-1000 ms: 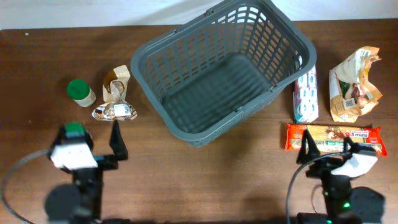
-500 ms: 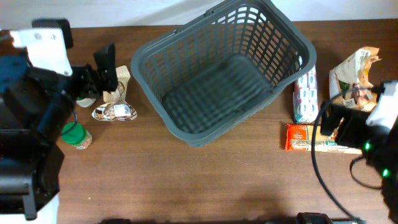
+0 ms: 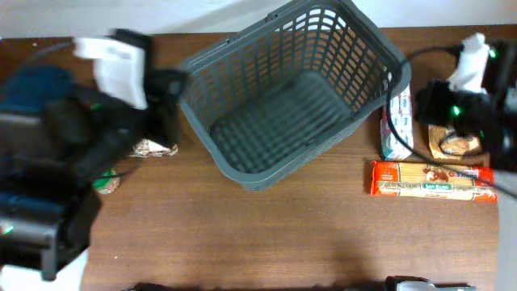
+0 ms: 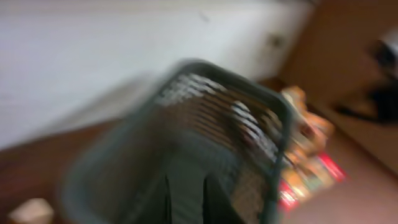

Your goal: Pack container

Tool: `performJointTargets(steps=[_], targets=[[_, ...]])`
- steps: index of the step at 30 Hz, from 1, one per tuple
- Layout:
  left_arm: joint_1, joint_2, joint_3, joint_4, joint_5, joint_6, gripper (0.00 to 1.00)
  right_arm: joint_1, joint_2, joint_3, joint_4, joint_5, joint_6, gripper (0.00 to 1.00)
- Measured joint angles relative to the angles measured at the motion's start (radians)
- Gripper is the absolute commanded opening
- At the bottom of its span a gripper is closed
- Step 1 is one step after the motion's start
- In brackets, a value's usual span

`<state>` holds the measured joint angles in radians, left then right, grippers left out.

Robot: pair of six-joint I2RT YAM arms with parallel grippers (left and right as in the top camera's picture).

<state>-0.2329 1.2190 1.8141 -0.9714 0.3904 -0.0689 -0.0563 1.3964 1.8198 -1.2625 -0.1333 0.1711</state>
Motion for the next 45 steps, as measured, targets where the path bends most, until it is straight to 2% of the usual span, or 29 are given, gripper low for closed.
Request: performJointTargets(steps=[5, 10, 22, 27, 33, 39, 45], targets=[[-0.250, 0.045, 0.000, -0.124, -0.041, 0.025, 0.02, 0.044, 0.105, 0.050, 0.026, -0.005, 0.002, 0.04], [-0.472, 0.106, 0.000, -0.293, -0.142, 0.082, 0.02, 0.055, 0.179, 0.053, 0.066, -0.008, 0.002, 0.04], [-0.673, 0.356, 0.002, -0.442, -0.209, 0.122, 0.02, 0.055, 0.269, 0.054, 0.108, -0.008, 0.002, 0.04], [-0.691, 0.396, 0.001, -0.451, -0.216, 0.134, 0.02, 0.055, 0.296, 0.054, 0.099, -0.008, 0.002, 0.04], [-0.678, 0.409, -0.032, -0.450, -0.303, 0.141, 0.02, 0.055, 0.316, 0.054, 0.066, -0.014, 0.002, 0.04], [-0.609, 0.433, -0.046, -0.435, -0.352, 0.148, 0.02, 0.058, 0.316, 0.060, 0.022, -0.023, 0.002, 0.04], [-0.478, 0.433, -0.046, -0.427, -0.402, 0.148, 0.02, 0.074, 0.316, 0.062, -0.020, -0.023, 0.000, 0.04]])
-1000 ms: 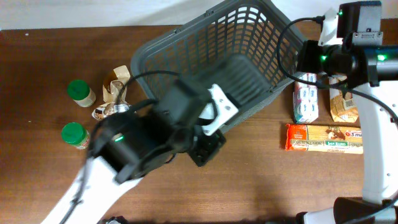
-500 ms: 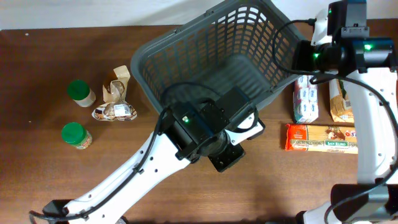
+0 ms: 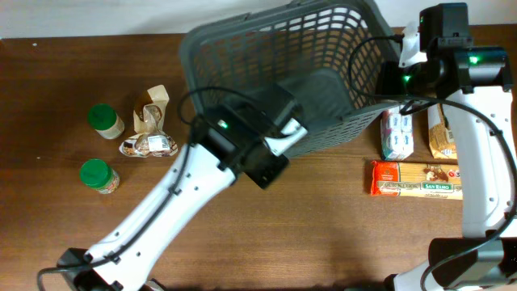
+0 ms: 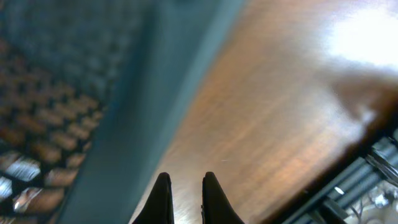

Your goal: Pack container

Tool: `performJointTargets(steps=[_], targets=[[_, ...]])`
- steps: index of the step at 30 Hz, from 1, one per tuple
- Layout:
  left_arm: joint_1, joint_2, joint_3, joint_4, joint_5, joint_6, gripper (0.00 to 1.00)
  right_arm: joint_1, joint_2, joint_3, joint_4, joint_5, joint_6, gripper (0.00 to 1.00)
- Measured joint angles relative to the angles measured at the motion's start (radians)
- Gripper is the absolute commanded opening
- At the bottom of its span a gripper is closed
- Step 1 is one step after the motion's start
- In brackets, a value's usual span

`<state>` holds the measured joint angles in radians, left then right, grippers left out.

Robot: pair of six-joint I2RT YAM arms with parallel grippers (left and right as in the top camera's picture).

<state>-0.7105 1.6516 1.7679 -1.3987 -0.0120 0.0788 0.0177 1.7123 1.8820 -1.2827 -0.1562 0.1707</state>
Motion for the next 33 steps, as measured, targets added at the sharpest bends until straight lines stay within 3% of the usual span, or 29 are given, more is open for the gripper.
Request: performJointTargets(steps=[15, 23, 33], targets=[[0.196, 0.000, 0.000, -0.016, -0.024, 0.000, 0.02, 0.053, 0.000, 0.004, -0.008, 0.000, 0.007, 0.04], [0.196, -0.038, -0.005, -0.142, -0.026, 0.000, 0.02, -0.089, -0.014, 0.241, 0.092, 0.000, 0.037, 0.04], [0.261, -0.299, -0.006, 0.089, -0.086, -0.141, 0.02, -0.243, 0.066, 0.257, 0.084, 0.005, 0.040, 0.04]])
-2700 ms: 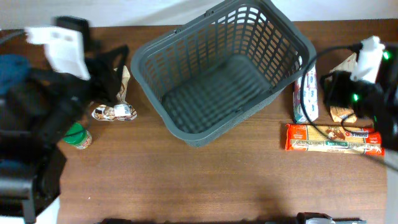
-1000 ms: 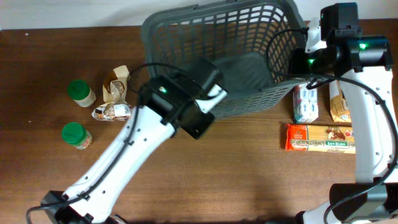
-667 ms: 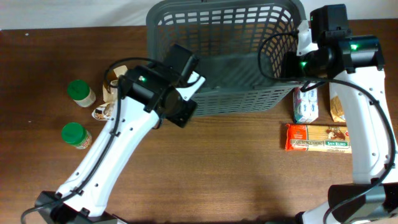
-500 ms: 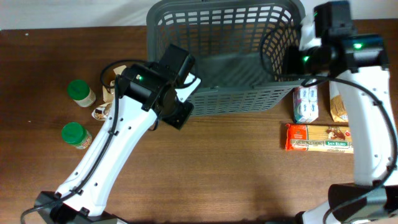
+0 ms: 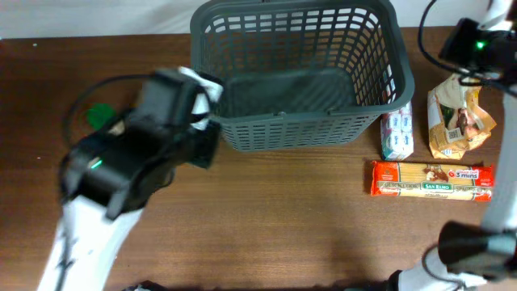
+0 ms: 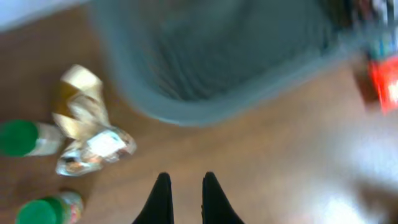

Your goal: Pack container

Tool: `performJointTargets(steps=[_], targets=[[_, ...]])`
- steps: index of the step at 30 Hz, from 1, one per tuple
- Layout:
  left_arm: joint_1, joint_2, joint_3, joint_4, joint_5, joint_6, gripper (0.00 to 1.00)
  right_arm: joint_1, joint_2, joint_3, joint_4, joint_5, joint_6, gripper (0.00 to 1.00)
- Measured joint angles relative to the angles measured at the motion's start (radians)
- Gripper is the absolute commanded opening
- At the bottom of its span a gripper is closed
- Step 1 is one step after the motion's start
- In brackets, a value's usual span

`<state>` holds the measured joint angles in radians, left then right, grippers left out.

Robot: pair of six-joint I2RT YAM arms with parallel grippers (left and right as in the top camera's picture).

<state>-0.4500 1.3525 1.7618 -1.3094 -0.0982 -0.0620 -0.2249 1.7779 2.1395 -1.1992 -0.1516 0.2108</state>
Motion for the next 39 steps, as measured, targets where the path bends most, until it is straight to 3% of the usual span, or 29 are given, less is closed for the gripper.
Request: performJointTargets(steps=[11, 23, 27, 31, 32, 33, 34, 35, 39], targets=[[0.203, -0.111, 0.001, 0.073, -0.068, -0.067, 0.04, 0.093, 0.199, 0.000, -0.028, 0.005, 0.003, 0.04], [0.222, -0.111, 0.001, 0.073, -0.071, -0.070, 0.05, 0.184, 0.200, 0.000, -0.090, 0.031, 0.003, 0.04], [0.222, -0.111, 0.001, 0.073, -0.071, -0.074, 0.13, 0.164, 0.199, 0.000, -0.133, 0.091, 0.003, 0.04], [0.222, -0.111, 0.001, 0.073, -0.071, -0.082, 0.36, 0.099, 0.176, 0.000, -0.153, 0.187, 0.002, 0.04], [0.222, -0.111, 0.001, 0.073, -0.072, -0.080, 0.38, 0.084, 0.167, 0.000, -0.154, 0.205, 0.002, 0.07], [0.222, -0.111, 0.001, 0.073, -0.071, -0.082, 0.41, 0.056, 0.153, 0.000, -0.155, 0.241, -0.002, 0.30], [0.222, -0.111, 0.001, 0.073, -0.072, -0.082, 0.49, 0.033, 0.141, 0.000, -0.155, 0.267, -0.010, 0.45], [0.222, -0.111, 0.001, 0.073, -0.072, -0.082, 0.55, 0.004, 0.127, 0.000, -0.155, 0.299, -0.017, 0.99], [0.222, -0.111, 0.001, 0.067, -0.072, -0.083, 0.63, -0.111, 0.114, 0.000, -0.155, 0.373, -0.036, 0.99]])
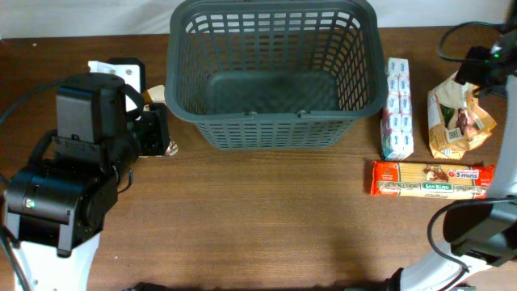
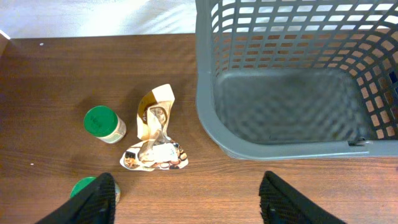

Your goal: Pack container

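The grey plastic basket [image 1: 275, 73] stands square at the table's back, with nothing in it [image 2: 292, 74]. Left of it lie a crumpled snack bag [image 2: 155, 134] and two green-lidded jars, one [image 2: 104, 124] standing free, the other [image 2: 84, 185] half hidden behind a finger. My left gripper [image 2: 186, 202] hovers wide open over bare wood in front of these. Right of the basket lie a white pack [image 1: 397, 107], a tan snack bag [image 1: 460, 117] and an orange spaghetti pack [image 1: 432, 179]. My right arm [image 1: 483, 63] is above the tan bag; its fingers do not show.
The left arm's black body [image 1: 81, 170] covers the jars and most of the crumpled bag in the overhead view. The wooden table [image 1: 275, 218] stretches in front of the basket. A white wall runs behind the table's back edge.
My left gripper was shut and is now wide open. The left arm has moved back to the left. The basket stands a little further left, leaving the white pack fully exposed.
The basket first sat skewed in the table's middle, with both arms off to the sides. Then my shut left gripper was at its front wall. After that the basket stood square at the back. Now it is further left and my left gripper is open.
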Tool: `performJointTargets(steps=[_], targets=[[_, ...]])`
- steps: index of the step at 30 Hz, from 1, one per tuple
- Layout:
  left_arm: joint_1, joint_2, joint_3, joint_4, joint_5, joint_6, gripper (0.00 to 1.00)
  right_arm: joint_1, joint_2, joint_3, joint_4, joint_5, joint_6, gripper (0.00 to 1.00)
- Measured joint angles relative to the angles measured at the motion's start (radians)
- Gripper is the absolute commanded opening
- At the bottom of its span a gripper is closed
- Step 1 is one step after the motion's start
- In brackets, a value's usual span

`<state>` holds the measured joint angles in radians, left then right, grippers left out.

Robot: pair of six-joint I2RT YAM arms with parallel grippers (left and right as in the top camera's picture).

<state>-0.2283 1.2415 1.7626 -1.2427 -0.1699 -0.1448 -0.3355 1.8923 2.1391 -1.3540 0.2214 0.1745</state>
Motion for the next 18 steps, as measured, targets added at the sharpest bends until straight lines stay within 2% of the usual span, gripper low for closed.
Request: performJointTargets(steps=[3, 7, 14, 18], targets=[[0.000, 0.000, 0.000, 0.000, 0.000, 0.001, 0.65, -0.048, 0.001, 0.000, 0.022, 0.007, -0.045, 0.99], [0.000, 0.005, 0.000, -0.001, 0.000, 0.001, 0.65, -0.116, 0.027, 0.000, 0.054, -0.069, -0.174, 0.99], [0.000, 0.077, 0.000, -0.041, 0.000, 0.002, 0.65, -0.183, 0.200, 0.000, 0.036, -0.232, -0.350, 0.99], [0.000, 0.116, 0.000, -0.075, 0.000, 0.002, 0.65, -0.183, 0.313, 0.000, 0.006, -0.293, -0.389, 0.99]])
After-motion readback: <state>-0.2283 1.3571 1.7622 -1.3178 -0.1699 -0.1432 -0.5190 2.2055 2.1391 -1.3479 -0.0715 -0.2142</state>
